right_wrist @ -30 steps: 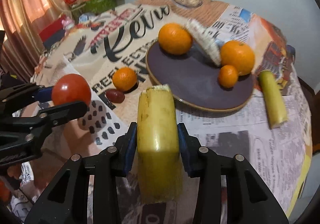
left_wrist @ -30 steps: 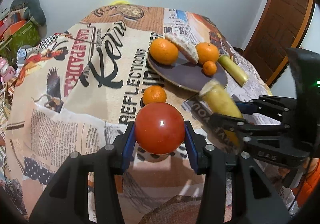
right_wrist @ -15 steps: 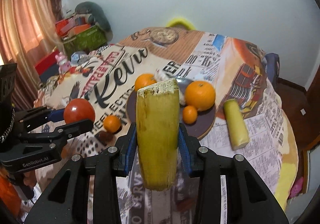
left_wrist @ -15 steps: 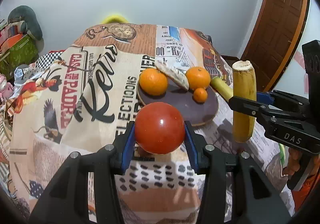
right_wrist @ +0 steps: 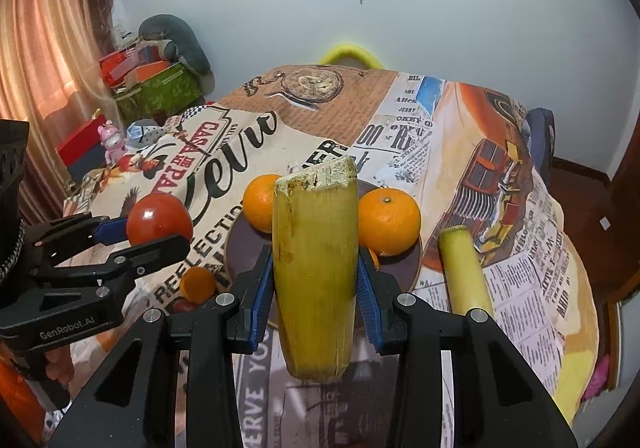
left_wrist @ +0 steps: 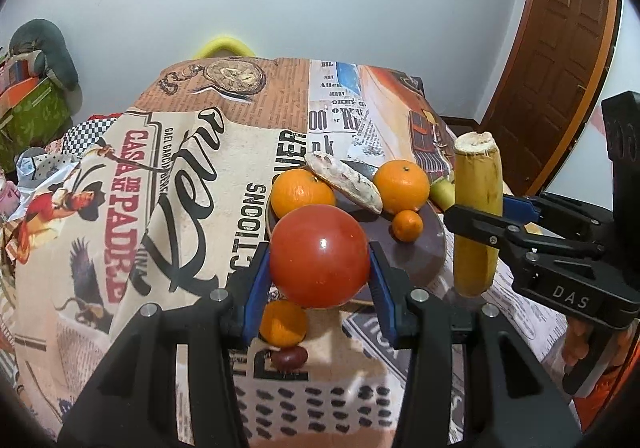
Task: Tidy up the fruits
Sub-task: 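Lift the yellow cylinder upright with the right gripper while the left gripper carries the tomato toward the plate, then set the tomato and yellow cylinder on the plate and open both grippers, then grasp the mandarin with the left gripper while the right gripper grasps another yellow cylinder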
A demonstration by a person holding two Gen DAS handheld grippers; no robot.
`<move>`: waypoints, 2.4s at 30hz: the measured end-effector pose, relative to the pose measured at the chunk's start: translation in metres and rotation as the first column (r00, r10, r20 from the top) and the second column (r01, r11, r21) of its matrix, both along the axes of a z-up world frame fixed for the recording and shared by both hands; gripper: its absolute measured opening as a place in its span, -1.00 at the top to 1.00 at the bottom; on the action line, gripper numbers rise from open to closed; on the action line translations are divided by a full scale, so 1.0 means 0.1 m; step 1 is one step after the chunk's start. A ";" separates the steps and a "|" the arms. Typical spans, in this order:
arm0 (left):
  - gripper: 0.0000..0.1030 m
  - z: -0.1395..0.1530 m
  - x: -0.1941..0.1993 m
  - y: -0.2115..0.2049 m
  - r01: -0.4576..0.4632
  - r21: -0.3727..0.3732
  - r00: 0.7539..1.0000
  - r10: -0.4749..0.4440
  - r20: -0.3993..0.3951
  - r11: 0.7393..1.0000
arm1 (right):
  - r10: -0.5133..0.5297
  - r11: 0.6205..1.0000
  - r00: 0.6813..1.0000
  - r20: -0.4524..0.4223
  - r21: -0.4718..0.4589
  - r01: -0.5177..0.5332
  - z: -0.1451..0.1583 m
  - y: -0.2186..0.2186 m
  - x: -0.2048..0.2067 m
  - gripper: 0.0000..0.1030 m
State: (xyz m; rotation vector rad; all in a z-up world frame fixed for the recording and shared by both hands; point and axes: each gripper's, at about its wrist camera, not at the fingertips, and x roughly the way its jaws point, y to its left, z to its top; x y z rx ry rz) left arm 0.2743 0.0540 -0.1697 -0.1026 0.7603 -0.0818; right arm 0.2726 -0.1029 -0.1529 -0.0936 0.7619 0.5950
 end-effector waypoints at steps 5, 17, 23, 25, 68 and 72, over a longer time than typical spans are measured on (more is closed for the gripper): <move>0.11 -0.12 0.21 0.02 -0.015 -0.004 0.999 0.015 -0.028 1.000 | 0.009 1.000 1.000 -0.009 -0.003 -0.009 -0.07 0.07 0.15 0.31; 0.10 -0.38 0.57 -0.03 -0.009 -0.004 0.995 0.009 -0.098 1.000 | 0.038 0.999 0.996 -0.080 -0.030 -0.040 -0.34 0.22 0.46 0.31; 0.10 -0.47 0.61 -0.04 -0.004 -0.011 0.992 0.002 -0.129 1.000 | 0.050 0.998 0.995 -0.091 -0.035 -0.053 -0.39 0.22 0.49 0.31; 0.10 -0.49 0.62 -0.03 -0.004 -0.015 0.990 0.002 -0.141 1.000 | 0.054 0.998 0.994 -0.094 -0.037 -0.058 -0.39 0.21 0.50 0.30; -0.16 -0.66 0.03 0.24 -0.055 0.013 0.979 0.057 -0.193 0.998 | -0.171 0.975 0.977 -0.127 -0.166 0.149 -0.59 -0.92 0.65 0.28; -0.01 -0.73 0.07 0.24 -0.048 -0.023 0.977 0.042 -0.208 0.999 | -0.156 0.979 0.975 -0.156 -0.154 0.132 -0.67 -0.85 0.81 0.27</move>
